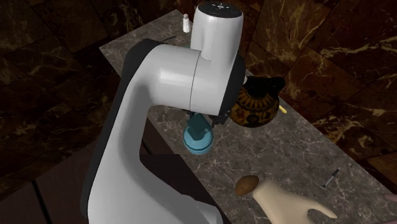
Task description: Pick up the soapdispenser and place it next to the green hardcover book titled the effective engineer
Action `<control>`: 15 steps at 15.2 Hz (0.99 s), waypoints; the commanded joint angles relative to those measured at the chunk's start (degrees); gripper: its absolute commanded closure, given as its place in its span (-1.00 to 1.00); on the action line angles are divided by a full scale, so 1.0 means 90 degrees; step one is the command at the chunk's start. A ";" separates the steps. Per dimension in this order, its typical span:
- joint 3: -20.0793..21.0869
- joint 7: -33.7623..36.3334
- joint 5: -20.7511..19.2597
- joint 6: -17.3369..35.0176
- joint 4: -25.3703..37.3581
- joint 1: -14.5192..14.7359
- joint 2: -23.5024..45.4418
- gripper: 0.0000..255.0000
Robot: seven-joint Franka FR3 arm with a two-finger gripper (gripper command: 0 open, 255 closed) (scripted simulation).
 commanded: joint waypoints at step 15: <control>0.0083 0.0005 0.0090 -0.1298 0.1556 0.0054 0.0255 1.00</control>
